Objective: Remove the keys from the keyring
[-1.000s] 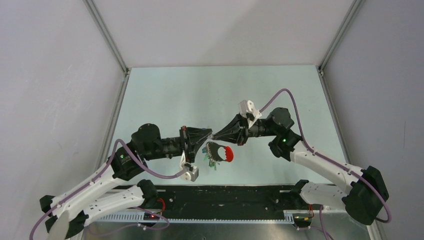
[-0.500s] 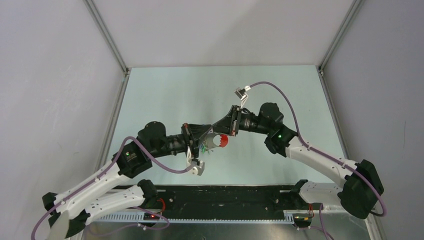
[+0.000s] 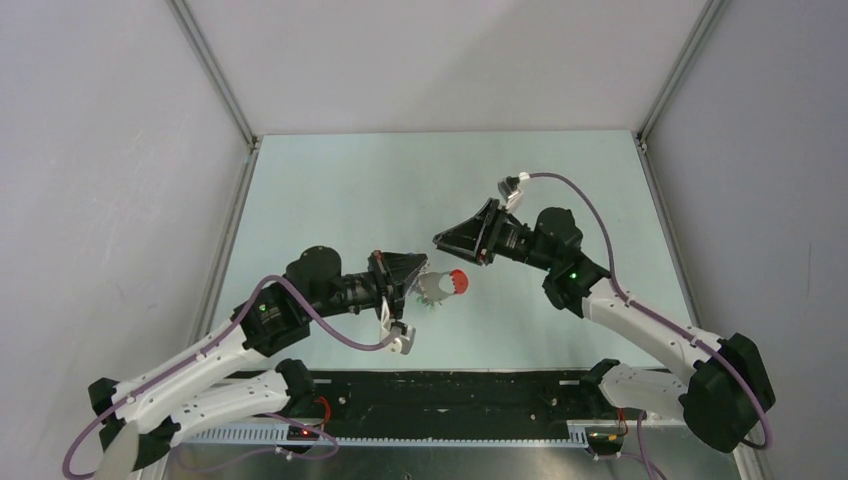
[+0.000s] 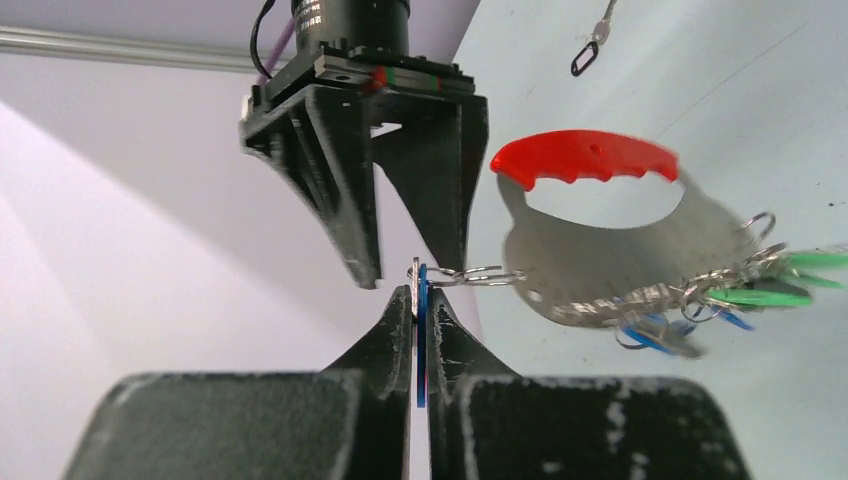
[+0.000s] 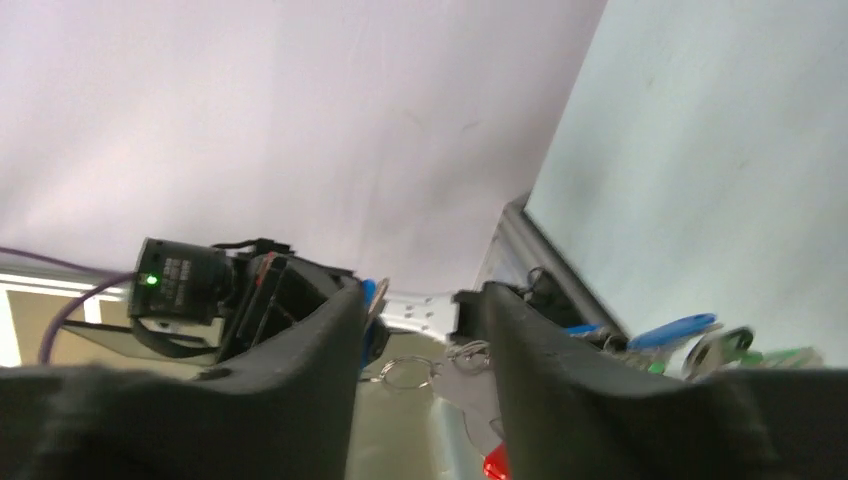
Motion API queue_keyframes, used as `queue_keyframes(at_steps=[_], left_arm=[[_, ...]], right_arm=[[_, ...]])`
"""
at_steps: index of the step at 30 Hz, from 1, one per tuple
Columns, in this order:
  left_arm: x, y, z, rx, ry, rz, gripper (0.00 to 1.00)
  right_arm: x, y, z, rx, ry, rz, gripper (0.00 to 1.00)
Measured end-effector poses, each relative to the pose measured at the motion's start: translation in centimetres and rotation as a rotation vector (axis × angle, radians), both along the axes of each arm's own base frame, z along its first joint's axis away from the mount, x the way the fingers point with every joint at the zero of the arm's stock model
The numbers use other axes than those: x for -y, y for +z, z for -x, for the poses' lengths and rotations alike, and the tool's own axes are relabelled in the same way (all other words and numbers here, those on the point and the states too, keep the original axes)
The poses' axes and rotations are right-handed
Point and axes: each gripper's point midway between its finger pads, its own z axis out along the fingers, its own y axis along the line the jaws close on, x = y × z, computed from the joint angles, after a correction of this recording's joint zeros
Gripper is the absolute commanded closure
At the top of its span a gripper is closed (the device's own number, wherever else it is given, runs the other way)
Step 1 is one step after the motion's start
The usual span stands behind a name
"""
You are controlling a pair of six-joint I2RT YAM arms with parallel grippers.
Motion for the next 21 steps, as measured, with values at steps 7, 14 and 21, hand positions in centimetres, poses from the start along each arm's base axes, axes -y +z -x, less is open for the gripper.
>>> queue_keyframes(at_steps=[7,14,21], left_arm=[[0.2,0.0,0.4,-0.004,-0.019,0.001,1.0],[0.3,0.4,1.2,-0.01,-0.055,0.02,1.0],[0.3,1.1,2.2,-0.015,-0.101,0.047,1.0]], right_arm=[[1.0,0.3,-0.7,0.193,-0.033,0.033,0.42],[2.2,2.0,0.8,0.714,0.01,0.107,0.46],[2.2,2.8,3.5,1.152,0.154,0.093,0.45]])
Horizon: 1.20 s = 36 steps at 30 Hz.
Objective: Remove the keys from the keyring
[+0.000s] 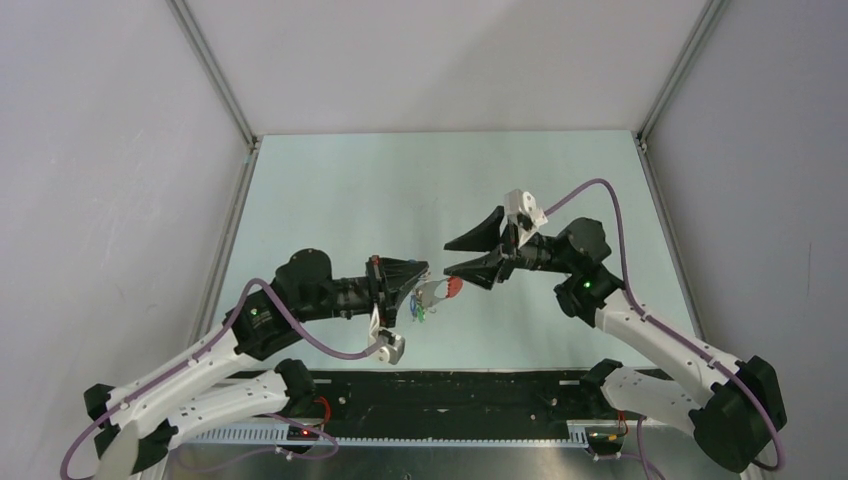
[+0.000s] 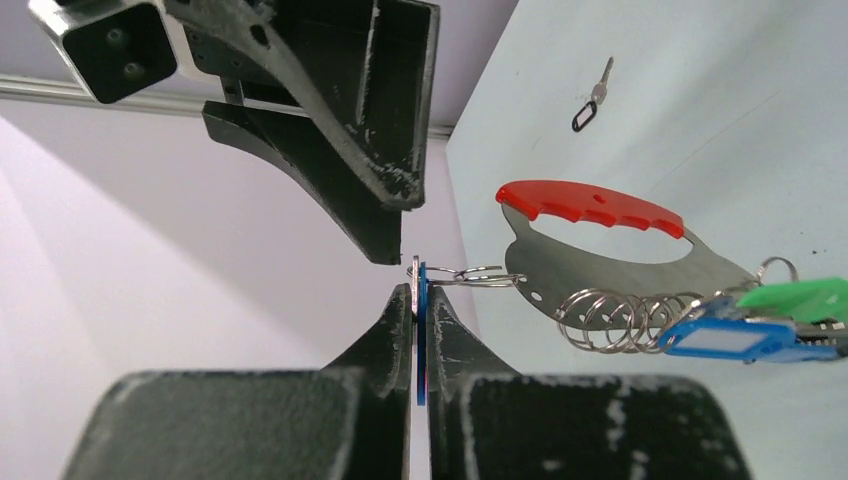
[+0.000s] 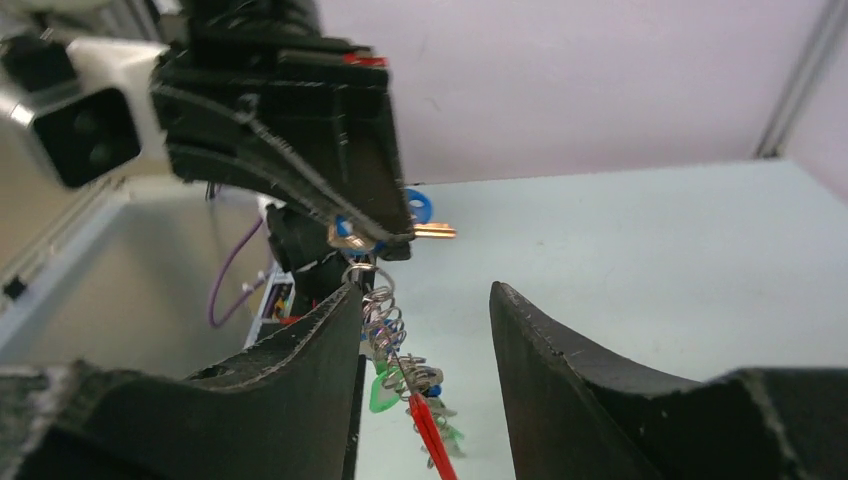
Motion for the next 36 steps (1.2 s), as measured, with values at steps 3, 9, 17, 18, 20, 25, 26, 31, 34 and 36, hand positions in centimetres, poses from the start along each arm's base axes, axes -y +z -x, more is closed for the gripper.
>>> queue_keyframes(at_steps=[3,9,17,18,20,25,26,31,34,36], left_arm=[[0.0,0.1,0.3,-0.006,-0.015,0.007,1.0],[0.2,0.1,0.6,-0.009,-0.031,0.009,1.0],[0.2,0.3,0.6,-0.009,-0.034,0.011,1.0],[0.2,0.4,0.7,-0.008,-0.034,0.012,1.0],[0.2,0.5,0.7,-0.006,-0.034,0.015,1.0],[0.2,0.5,0.7,-0.006,-0.038,0.016,1.0],[0.2,0.5,0.7,-0.006,-0.038,0.016,1.0],[0.2,0.5,0.8,-0.006,-0.042,0.016,1.0],[0.3,0.5,0.9,-0.007,-0.048,0.017,1.0],[0.3,0.5,1.0,-0.01,-0.054,0.015,1.0]], right_arm=[[-0.1,-0.1,1.3,0.121,0.084,0.009,0.4],[-0.2,-1.0,2.7,0.239,0.196,0.031,0.4],[-1.7,-2.8,3.6,0.241,0.285,0.066,0.44],[-1.9,-2.8,3.8,0.241,0.295,0.068,0.44],[-2.3,-2.6,4.0,0.247,0.309,0.065,0.45],[-2.7,-2.3,4.6,0.257,0.338,0.052,0.58],[-2.8,-2.3,4.6,0.257,0.341,0.051,0.61],[-2.9,-2.1,4.8,0.256,0.351,0.042,0.81],[-2.9,-2.0,4.9,0.256,0.353,0.039,0.93],[-2.8,-1.9,4.9,0.255,0.354,0.038,1.0]])
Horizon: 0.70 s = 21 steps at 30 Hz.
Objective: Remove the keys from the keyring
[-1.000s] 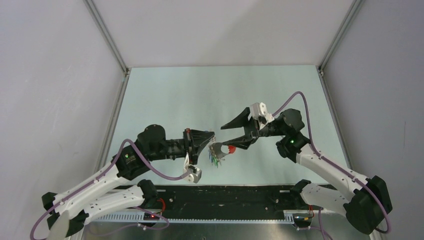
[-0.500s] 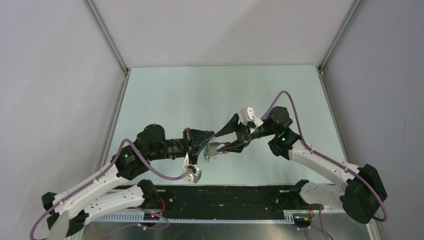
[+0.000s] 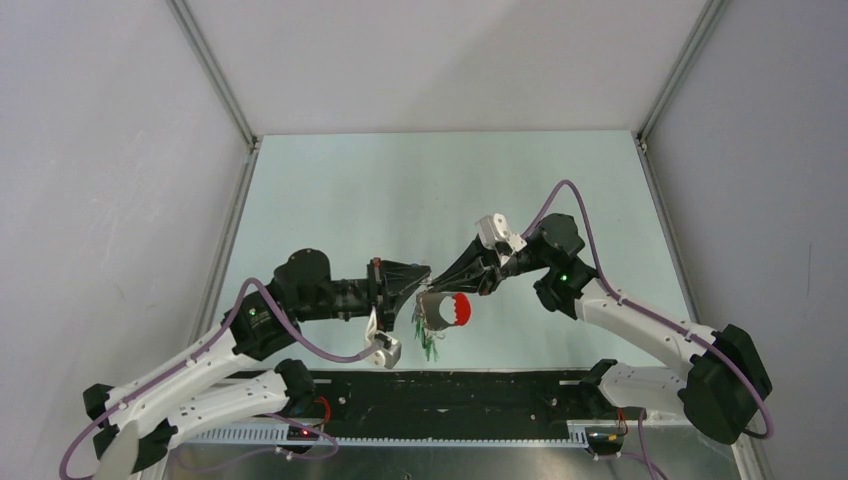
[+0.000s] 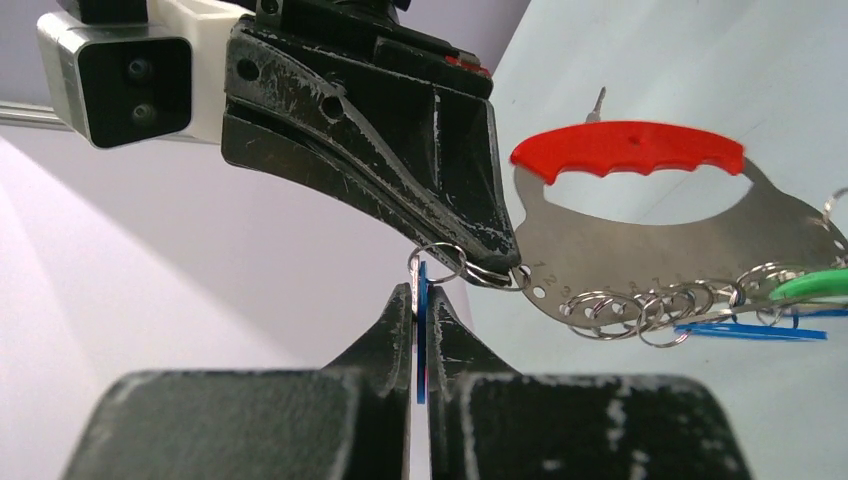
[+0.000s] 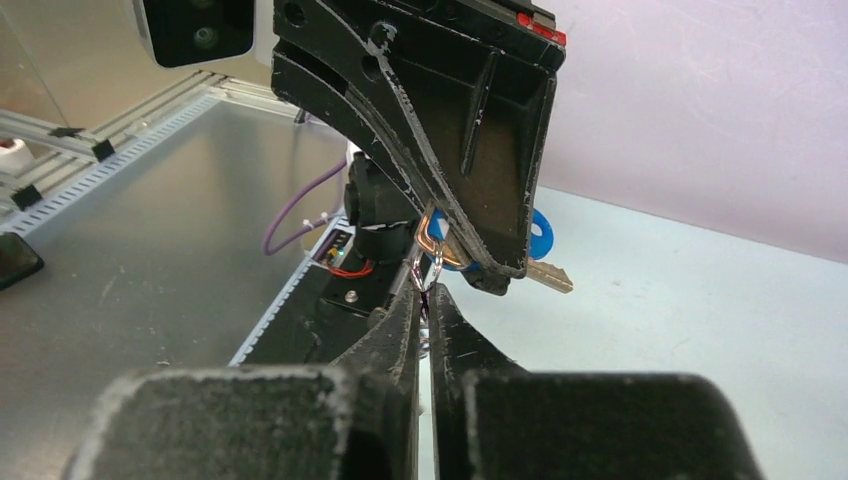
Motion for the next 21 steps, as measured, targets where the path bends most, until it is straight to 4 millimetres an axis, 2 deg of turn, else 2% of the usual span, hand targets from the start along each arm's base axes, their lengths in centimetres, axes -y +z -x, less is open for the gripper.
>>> queue_keyframes(at_steps=[5,10,17,21], left_arm=[[0.0,0.0,0.0,0.001,-0.001,0.001,1.0],[-0.3,0.4,0.1,0.009,0.007,0.011,1.0],[-0.7,0.8,-0.4,0.023,0.039,0.021,1.0],[-0.9,1.0,-0.6,0.033,0.056,0.032,1.0]], right_arm=[[0.0,0.1,0.1,-0.03,0.003,0.008,1.0],[0.0,0.3,0.0,-0.147,-0.02,0.03,1.0],[0.0,1.3,-1.5,-0.423,-0.108,0.047,1.0],[0.8,2.3,-3.2,-0.54,-0.187,-0.027,1.0]])
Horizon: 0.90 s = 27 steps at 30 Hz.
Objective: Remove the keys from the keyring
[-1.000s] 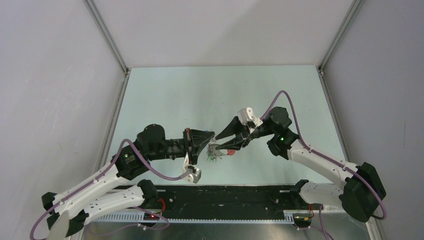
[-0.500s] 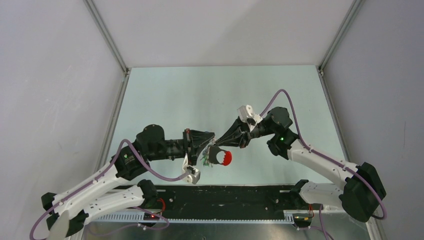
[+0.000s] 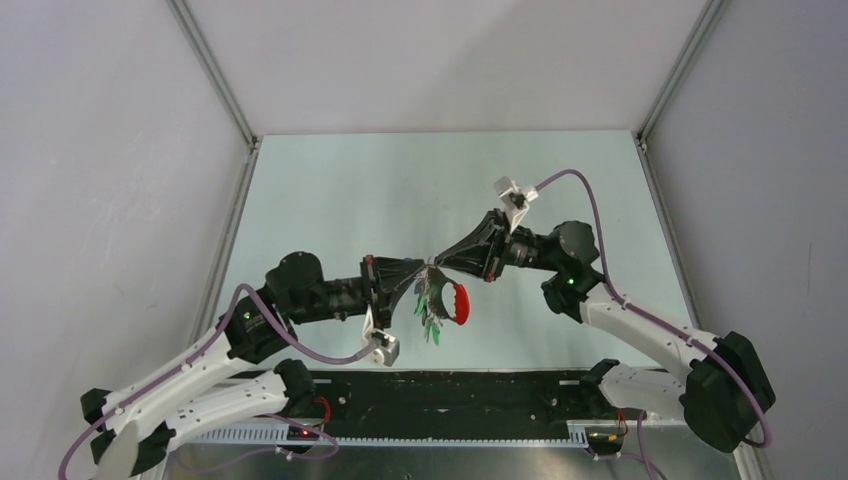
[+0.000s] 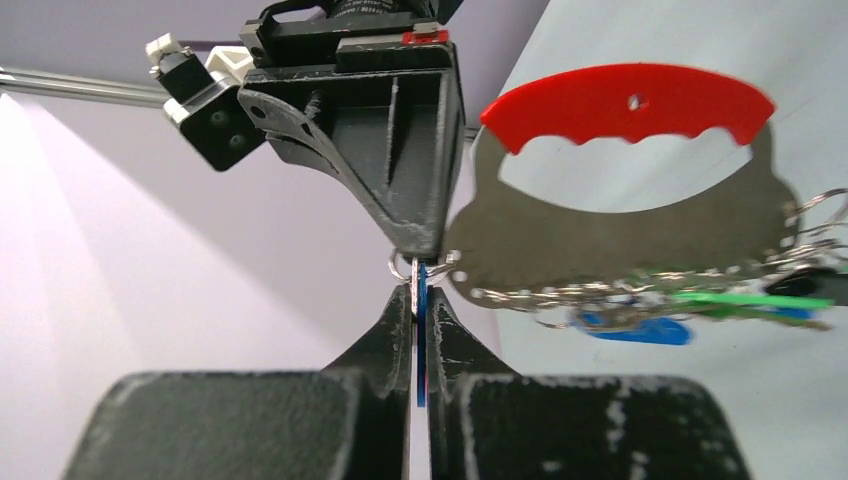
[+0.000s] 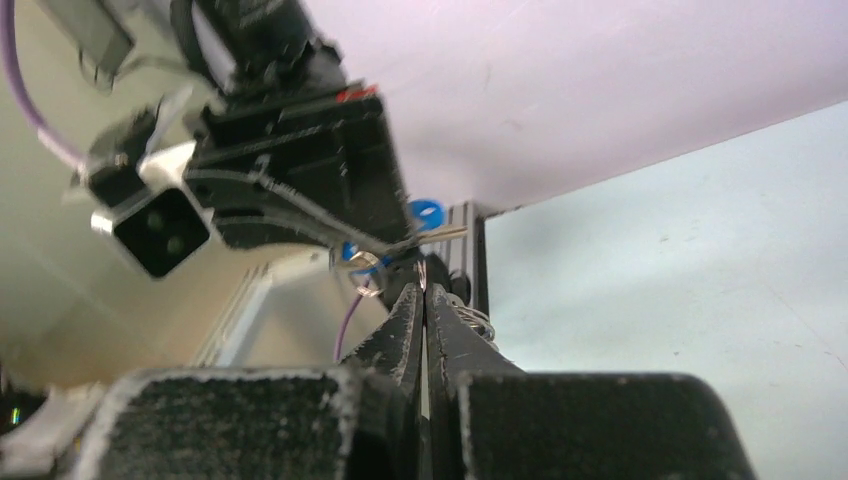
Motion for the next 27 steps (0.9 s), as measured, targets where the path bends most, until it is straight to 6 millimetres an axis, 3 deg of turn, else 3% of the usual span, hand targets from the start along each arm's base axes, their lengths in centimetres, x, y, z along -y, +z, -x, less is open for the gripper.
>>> queue_keyframes(at_steps=[4,11,15,21,27], left_arm=[[0.2,-0.6,0.0,-0.005,-0.004,-0.006,1.0],[1.0,-2.9,-0.4,-0.046,-0.008,-0.056,1.0],[1.1,-3.5,-0.6,-0.09,0.004,-0.059,1.0],[2.1,-5.4,-1.8,-0.331,0.087,-0.034,1.0],[5.3,-6.2,-3.3,-0.76,0.172,0.22,0.99]], right_arm=[[1.4,0.5,-1.3,-0.073,-0.113,-0.08,1.0],[1.8,2.6,-1.0,-0.085,-0.14,-0.181,1.0],[2.5,2.3,-2.3,-0.097,-0.231,-0.161,1.0],[7.3,2.2,-5.3,-0.055,-0.596,-0.108,1.0],[14.1,2.1,-8.6,0.027,-1.012,-0.035,1.0]])
